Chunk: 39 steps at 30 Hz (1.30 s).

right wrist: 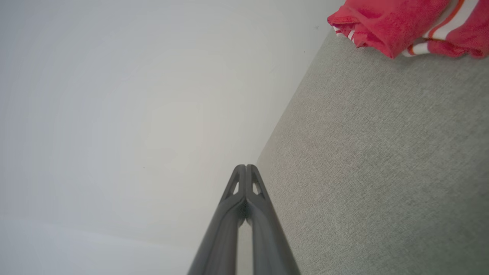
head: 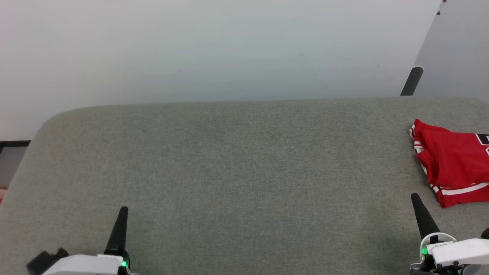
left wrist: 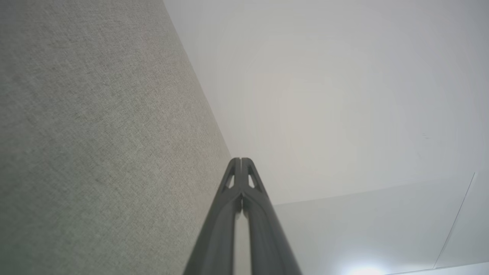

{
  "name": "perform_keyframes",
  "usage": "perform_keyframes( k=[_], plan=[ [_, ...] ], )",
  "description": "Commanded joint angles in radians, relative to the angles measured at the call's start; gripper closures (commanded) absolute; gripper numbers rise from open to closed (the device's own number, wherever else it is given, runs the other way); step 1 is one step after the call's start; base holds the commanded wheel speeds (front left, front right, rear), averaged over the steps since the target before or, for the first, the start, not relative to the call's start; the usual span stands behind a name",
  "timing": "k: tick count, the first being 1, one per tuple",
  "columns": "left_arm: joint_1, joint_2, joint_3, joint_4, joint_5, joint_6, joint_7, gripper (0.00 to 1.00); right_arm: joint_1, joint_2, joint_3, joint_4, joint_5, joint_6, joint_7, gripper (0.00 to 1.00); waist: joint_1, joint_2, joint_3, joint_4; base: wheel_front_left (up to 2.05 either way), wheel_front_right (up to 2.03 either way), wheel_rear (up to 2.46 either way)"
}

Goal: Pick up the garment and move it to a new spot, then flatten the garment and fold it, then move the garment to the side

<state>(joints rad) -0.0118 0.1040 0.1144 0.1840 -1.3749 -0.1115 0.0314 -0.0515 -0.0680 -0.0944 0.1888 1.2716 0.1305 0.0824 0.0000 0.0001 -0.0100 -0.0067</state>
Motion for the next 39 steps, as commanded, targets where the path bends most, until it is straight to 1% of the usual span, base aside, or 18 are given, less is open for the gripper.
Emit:
perform_keyframes(
  k=[1,39],
  plan=[
    [-0.019,0.0,0.002,0.001,-0.02,-0.007,0.006,1.0,-0.024,0.002,-0.006,-0.001,0.028,0.001,0.004,1.0,0.0,-0.0001,0.0,0.0,0.0,0.0,0.0],
    [-0.097,-0.052,0.0,0.06,-0.225,-0.022,0.081,1.0,-0.062,0.019,-0.02,0.054,0.322,0.0,0.031,1.0,0.0,-0.0001,0.012,0.006,0.0,0.0,0.0]
  ],
)
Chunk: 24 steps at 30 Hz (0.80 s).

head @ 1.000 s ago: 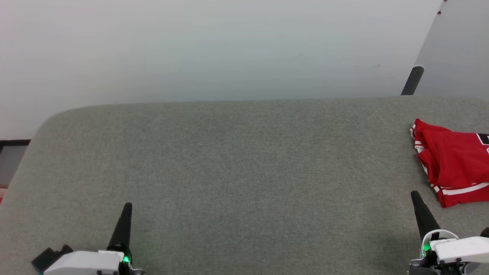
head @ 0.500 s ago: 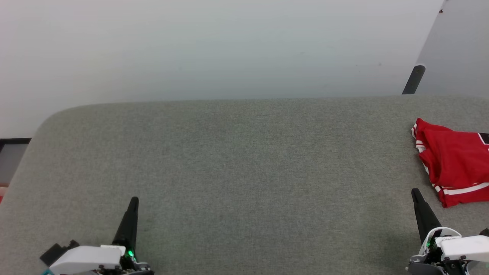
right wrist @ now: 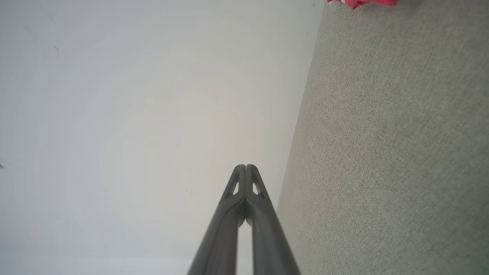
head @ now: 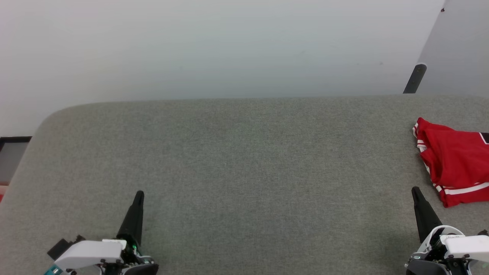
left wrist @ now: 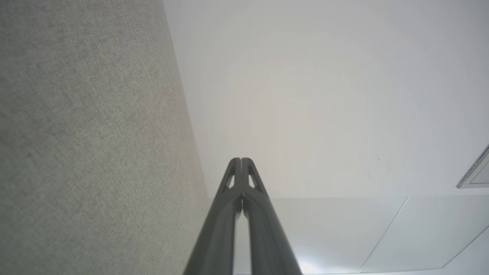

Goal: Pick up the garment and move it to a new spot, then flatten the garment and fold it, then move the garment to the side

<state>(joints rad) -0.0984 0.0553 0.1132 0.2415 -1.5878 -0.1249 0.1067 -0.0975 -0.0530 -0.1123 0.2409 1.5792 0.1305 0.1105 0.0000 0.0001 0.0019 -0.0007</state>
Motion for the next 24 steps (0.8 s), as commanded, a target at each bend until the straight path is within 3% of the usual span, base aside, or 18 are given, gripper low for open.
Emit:
perform_keyframes(
  k=[1,24],
  plan=[
    [-0.013,-0.004,0.001,0.003,-0.018,-0.009,0.006,1.0,-0.017,0.004,-0.003,0.003,0.02,0.0,0.004,1.0,0.0,-0.0001,0.0,0.0,0.0,0.0,0.0],
    [-0.018,-0.007,0.001,0.006,-0.026,-0.009,0.011,1.0,-0.013,0.005,-0.003,0.006,0.035,0.0,0.004,1.0,0.0,-0.0001,0.001,0.001,0.0,0.0,0.0]
  ],
)
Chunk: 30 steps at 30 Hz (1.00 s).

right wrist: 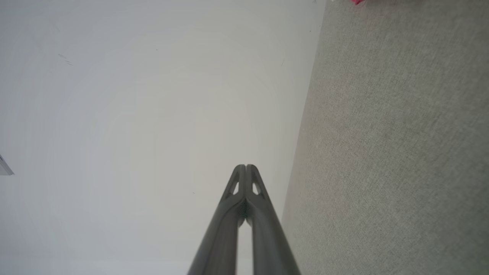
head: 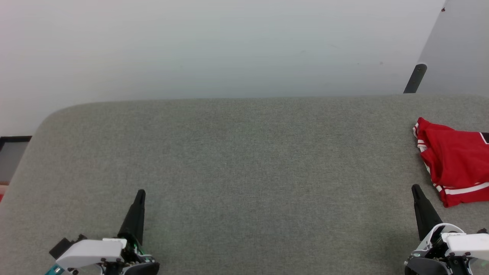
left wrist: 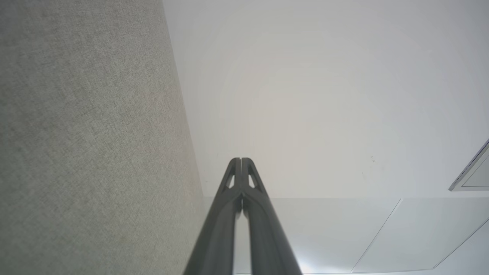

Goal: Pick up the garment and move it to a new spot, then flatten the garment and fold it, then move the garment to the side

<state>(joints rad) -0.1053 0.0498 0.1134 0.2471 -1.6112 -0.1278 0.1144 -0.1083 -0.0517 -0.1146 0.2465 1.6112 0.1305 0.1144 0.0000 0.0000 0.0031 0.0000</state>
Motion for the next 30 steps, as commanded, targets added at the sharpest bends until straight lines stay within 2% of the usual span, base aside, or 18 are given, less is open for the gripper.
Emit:
perform_keyframes(
  k=[1,30],
  plan=[
    [-0.011,-0.001,0.001,0.001,-0.003,-0.006,0.003,1.0,-0.003,0.004,0.0,0.0,0.003,0.0,0.0,1.0,0.0,0.0,0.0,0.0,0.0,0.0,0.0],
    [-0.011,-0.001,0.001,0.001,-0.002,-0.006,0.003,1.0,-0.002,0.003,0.0,0.0,0.003,0.0,0.0,1.0,0.0,0.0,0.0,0.0,0.0,0.0,0.0]
  ],
)
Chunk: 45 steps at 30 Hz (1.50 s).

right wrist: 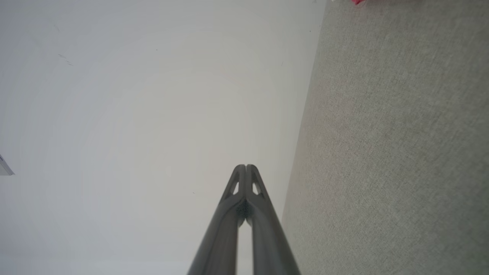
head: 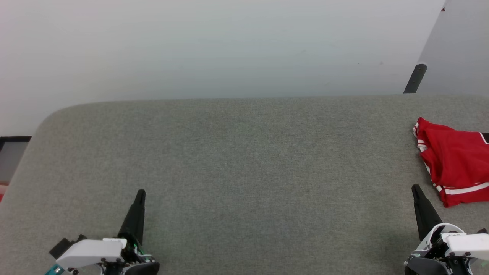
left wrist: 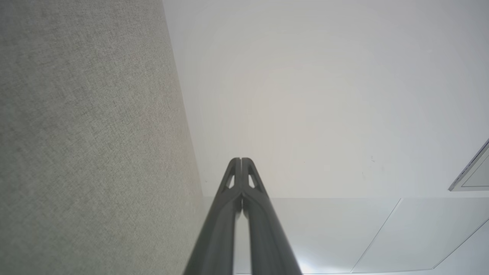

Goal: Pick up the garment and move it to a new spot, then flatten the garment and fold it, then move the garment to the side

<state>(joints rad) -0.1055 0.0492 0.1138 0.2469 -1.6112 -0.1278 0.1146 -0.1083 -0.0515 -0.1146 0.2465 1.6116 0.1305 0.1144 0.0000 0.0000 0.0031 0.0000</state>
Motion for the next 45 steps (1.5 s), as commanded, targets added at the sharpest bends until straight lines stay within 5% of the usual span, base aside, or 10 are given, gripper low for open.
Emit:
perform_keyframes(
  k=[1,45],
  plan=[
    [-0.01,-0.001,0.001,0.001,-0.002,-0.006,0.003,1.0,-0.002,0.003,0.0,0.0,0.002,0.0,0.0,1.0,0.0,0.0,0.0,0.0,0.0,0.0,0.0],
    [-0.01,-0.001,0.001,0.001,-0.002,-0.006,0.003,1.0,-0.002,0.003,0.0,0.0,0.003,0.0,0.0,1.0,0.0,0.0,0.0,0.0,0.0,0.0,0.0]
  ],
)
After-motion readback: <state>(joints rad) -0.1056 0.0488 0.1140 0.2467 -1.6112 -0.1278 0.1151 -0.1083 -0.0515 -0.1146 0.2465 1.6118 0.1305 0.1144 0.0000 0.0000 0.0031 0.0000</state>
